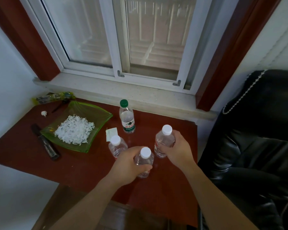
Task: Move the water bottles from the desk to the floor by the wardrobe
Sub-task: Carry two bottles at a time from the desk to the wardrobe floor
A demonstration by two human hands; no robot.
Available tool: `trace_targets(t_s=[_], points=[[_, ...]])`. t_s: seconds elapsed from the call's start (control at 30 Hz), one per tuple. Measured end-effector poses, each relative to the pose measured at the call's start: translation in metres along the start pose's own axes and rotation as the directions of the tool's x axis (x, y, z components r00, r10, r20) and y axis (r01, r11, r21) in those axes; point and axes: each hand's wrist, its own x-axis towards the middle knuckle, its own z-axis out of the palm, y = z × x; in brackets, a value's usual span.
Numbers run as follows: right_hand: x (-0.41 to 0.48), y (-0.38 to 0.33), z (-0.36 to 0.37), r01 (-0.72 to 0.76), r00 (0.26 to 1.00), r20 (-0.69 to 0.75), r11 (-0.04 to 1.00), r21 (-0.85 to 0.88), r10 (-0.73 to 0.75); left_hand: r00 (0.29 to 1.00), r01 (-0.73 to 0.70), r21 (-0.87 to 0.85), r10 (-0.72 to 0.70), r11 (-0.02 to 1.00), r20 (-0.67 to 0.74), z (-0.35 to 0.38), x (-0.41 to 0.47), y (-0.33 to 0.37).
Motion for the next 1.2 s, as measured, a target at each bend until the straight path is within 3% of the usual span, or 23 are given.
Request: trace_targets(t_s=[0.3,0.53,0.67,0.93,1.2], points=[[-0.058,-0.018,-0.051,0.012,0.997,-0.070,0.999,0.038,-0.009,0.999,-0.039,-0.140,0.034,0.989,-0.041,-0.015,-0.014,0.028],[-0.137,-0.029,-0.081,-0.056,0.981,-0.179,0.995,0.082,0.070,0.986,-0.141,-0.199,0.156,0.970,0.064,-0.019,-0.028,0.057],[-0.193,-0.030,-0.091,-0.114,0.947,-0.286,0.986,0.120,0.144,0.952,-0.192,-0.218,0.236,0.957,0.197,-0.010,-0.042,0.073],[-0.319,-0.018,-0.106,-0.232,0.836,-0.434,0.934,0.273,0.335,0.794,-0.330,-0.302,0.436,0.895,0.424,0.027,-0.097,0.119],[-0.473,0.015,-0.125,-0.280,0.663,-0.576,0.872,0.401,0.478,0.576,-0.374,-0.364,0.521,0.853,0.629,0.103,-0.189,0.165]])
